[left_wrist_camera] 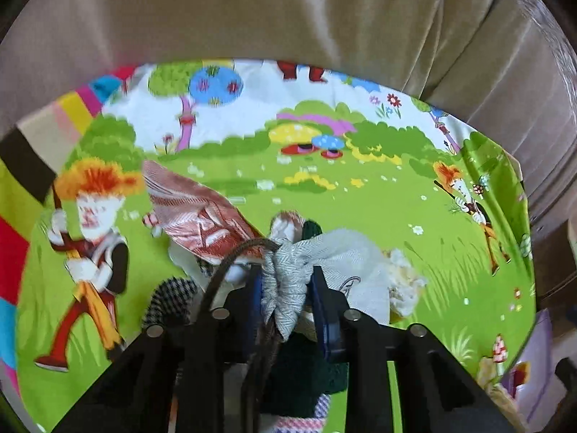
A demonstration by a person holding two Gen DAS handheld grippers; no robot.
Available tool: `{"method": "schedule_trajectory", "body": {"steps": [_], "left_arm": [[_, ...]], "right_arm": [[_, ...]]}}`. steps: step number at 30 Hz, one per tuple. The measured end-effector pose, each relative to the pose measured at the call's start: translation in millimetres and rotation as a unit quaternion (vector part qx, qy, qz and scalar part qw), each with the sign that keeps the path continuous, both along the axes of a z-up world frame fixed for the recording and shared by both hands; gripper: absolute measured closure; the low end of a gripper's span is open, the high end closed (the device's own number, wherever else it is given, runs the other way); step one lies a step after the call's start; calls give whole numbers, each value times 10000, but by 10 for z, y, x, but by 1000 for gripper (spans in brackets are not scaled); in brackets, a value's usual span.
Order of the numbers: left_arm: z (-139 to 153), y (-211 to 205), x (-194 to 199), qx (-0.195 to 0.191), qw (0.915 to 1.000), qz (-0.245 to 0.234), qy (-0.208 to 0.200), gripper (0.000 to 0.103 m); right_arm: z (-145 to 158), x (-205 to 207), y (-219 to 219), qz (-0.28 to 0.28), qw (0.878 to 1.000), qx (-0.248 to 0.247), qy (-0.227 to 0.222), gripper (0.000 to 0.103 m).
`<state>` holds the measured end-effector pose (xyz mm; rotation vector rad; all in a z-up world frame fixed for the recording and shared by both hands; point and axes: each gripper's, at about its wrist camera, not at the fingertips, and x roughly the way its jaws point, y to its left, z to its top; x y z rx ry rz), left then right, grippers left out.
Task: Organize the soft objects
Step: 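Grasp the white towel with the left tool while the right tool grasps the fluffy sponge, then carry towel and sponge to the box and open both tools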
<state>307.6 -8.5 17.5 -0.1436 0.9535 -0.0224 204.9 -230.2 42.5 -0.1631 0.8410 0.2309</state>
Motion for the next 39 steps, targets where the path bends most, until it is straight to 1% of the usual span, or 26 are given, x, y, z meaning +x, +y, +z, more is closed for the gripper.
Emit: {"method": "schedule_trajectory", "body": {"steps": [2, 4, 5, 8, 11, 14, 17, 21, 23, 25, 27, 29, 30, 31, 32, 34, 39], "left_arm": [[47, -56, -41, 105, 9997, -156, -122, 79], [149, -86, -108, 254, 9991, -155, -313, 79], [222, -92, -152, 257, 9986, -169, -427, 79], [439, -83, -289, 115, 9973, -228, -687, 80], [571, -72, -441, 21, 9968, -219, -766, 80], [634, 15, -635, -170, 9967, 3, -793, 80], [654, 113, -852, -274, 9956, 214, -866, 80], [586, 258, -1096, -367, 9936, 592, -887, 80], [521, 333, -1211, -477, 9922, 748, -876, 80], [449, 397, -1286, -586, 9909, 878, -830, 80], [373, 435, -1327, -665, 9902, 957, -769, 80], [318, 441, -1331, -734, 9901, 965, -703, 80], [304, 436, -1333, -747, 9902, 961, -692, 80], [300, 425, -1332, -746, 9903, 949, -691, 80], [301, 413, -1344, -747, 9904, 934, -699, 80], [319, 390, -1354, -741, 9905, 908, -725, 80], [350, 342, -1394, -783, 9901, 886, -761, 80]], "right_arm": [[-46, 60, 51, 45, 10000, -27, 53, 7], [-107, 140, 114, 94, 9999, -58, 125, 7], [-147, 183, 150, 107, 9997, -82, 180, 7], [-265, 302, 263, 228, 9991, -76, 356, 8], [-371, 414, 399, 383, 9981, -120, 470, 8], [-472, 580, 553, 509, 9972, -154, 528, 8], [-608, 777, 712, 688, 9955, -258, 604, 8], [-800, 1016, 913, 852, 9934, -407, 649, 8], [-912, 1125, 991, 894, 9922, -498, 717, 9], [-1017, 1216, 1054, 924, 9908, -567, 807, 16], [-1094, 1301, 1099, 958, 9898, -582, 874, 20], [-1139, 1354, 1126, 935, 9896, -622, 895, 27], [-1168, 1379, 1139, 917, 9893, -648, 929, 38], [-1201, 1408, 1150, 920, 9887, -650, 992, 45], [-1228, 1429, 1164, 910, 9883, -681, 1020, 46], [-1222, 1421, 1148, 881, 9891, -671, 975, 52], [-1053, 1209, 1064, 768, 9922, -582, 793, 54]]}}
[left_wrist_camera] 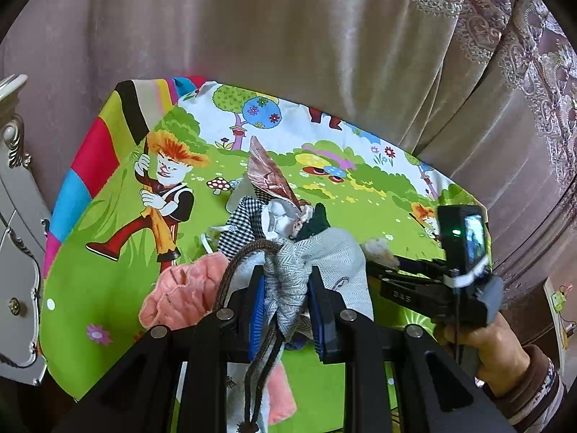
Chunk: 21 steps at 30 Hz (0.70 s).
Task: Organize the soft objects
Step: 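Carry towel and sponge to the box and open both tools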
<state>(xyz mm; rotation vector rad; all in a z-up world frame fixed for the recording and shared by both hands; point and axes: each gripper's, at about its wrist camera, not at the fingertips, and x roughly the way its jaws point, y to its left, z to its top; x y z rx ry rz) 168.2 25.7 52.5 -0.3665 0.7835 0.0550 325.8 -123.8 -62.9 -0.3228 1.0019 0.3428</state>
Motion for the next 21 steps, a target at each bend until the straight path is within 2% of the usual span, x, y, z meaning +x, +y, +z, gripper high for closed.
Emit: {"method": "schedule_trajectory", "body": {"steps": [12, 21], "left_arm": [[37, -233, -192, -208, 9996, -197, -37, 80], [46, -414, -364, -444, 9985, -331, -39, 80]], "right_arm": [[474, -813, -225, -384, 9978, -9, -534, 54], [736, -1262, -402, -584, 9957, 160, -705, 54]]}}
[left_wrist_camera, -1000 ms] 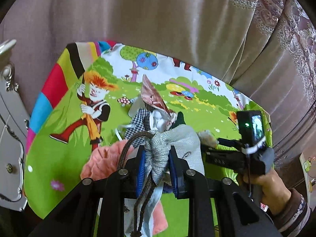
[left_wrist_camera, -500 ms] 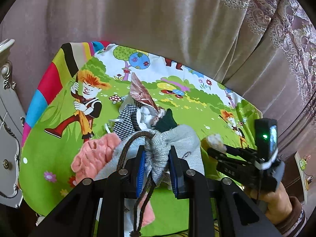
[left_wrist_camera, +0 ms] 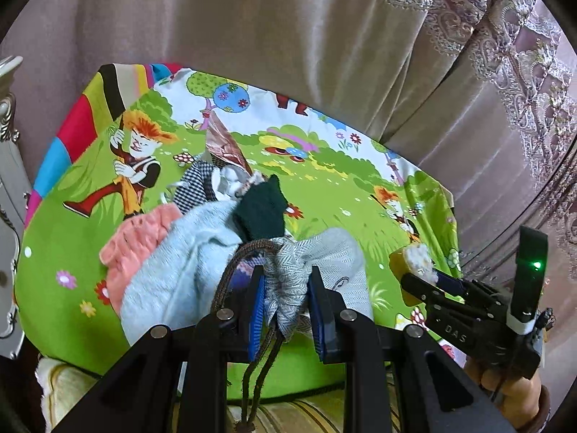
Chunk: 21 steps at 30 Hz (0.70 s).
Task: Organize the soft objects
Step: 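Carry towel and sponge to the box and open both tools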
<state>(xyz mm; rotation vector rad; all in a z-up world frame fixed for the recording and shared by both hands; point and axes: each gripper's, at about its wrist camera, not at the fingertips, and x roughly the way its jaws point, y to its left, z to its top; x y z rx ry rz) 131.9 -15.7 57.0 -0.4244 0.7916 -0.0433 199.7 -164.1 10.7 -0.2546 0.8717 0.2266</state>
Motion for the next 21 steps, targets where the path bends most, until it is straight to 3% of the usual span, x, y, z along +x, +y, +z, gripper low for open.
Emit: {"method": "schedule_trajectory", "body": {"steps": [10, 21], "left_arm": [[52, -307, -145, -265, 9991, -319, -38, 80], [69, -1124, -153, -528, 9903, -1285, 81, 80]], "right_arm": [[209, -474, -361, -220, 9991, 367, -56, 54], [381, -900, -1143, -812, 9943, 685, -117, 54]]}}
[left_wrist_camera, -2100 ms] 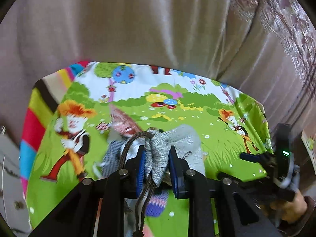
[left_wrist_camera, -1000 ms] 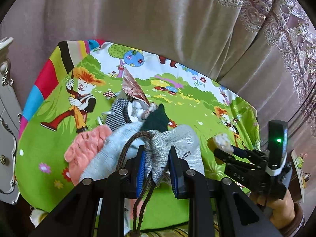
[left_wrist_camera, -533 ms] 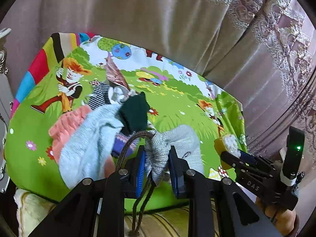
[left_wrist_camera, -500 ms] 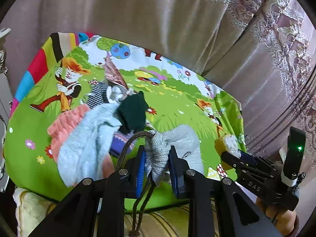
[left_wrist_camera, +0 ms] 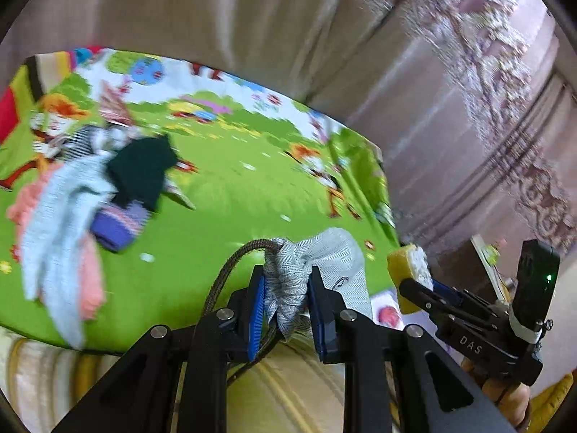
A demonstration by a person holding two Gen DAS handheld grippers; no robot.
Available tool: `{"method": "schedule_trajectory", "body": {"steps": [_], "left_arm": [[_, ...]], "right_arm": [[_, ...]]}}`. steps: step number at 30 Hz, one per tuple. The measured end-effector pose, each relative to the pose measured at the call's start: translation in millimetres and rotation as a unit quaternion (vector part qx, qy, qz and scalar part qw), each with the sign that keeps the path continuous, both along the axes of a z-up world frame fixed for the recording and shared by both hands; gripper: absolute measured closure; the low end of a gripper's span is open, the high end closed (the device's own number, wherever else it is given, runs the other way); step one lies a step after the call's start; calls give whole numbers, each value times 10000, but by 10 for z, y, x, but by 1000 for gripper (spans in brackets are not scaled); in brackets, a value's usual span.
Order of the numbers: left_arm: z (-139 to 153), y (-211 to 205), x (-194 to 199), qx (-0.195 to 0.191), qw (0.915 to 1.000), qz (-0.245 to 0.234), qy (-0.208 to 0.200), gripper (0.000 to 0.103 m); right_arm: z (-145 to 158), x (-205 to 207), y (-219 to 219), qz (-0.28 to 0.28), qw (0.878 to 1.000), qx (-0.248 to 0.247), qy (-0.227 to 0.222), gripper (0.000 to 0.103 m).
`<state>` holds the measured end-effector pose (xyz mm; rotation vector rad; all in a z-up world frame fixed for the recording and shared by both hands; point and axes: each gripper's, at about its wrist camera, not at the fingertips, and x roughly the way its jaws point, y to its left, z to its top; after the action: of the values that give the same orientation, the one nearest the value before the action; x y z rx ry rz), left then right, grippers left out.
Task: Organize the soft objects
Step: 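Carry towel and sponge to the box and open both tools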
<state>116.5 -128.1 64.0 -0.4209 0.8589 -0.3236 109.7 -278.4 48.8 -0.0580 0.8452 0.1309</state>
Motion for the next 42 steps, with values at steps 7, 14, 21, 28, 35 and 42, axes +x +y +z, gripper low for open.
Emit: {"method": "schedule_trajectory", "body": {"steps": [7, 14, 21, 28, 35, 42], "left_arm": [[-7, -906, -7, 334, 9933, -1106, 75, 80], [-106, -1572, 3, 512, 9801, -1890, 322, 80], [-209, -2070, 20, 651, 9681, -2376, 449, 80], [-270, -2372, 78, 658, 9614, -2614, 547, 79], [-302, -2531, 106, 379, 9579, -2775, 633, 38], [-285, -2422, 140, 354, 9606, -2672, 685, 38]], "right_arm": [[26, -230, -642, -631, 9980, -67, 28, 54], [-33, -423, -1215, -1272, 9916, -147, 162, 54], [-99, -539, -1644, -1814, 9829, -192, 257, 53], [-140, -601, -1921, -2183, 9753, -174, 292, 52], [-165, -610, -2083, -2443, 9689, -151, 356, 30], [-170, -598, -2068, -2426, 9695, -66, 353, 26]]}}
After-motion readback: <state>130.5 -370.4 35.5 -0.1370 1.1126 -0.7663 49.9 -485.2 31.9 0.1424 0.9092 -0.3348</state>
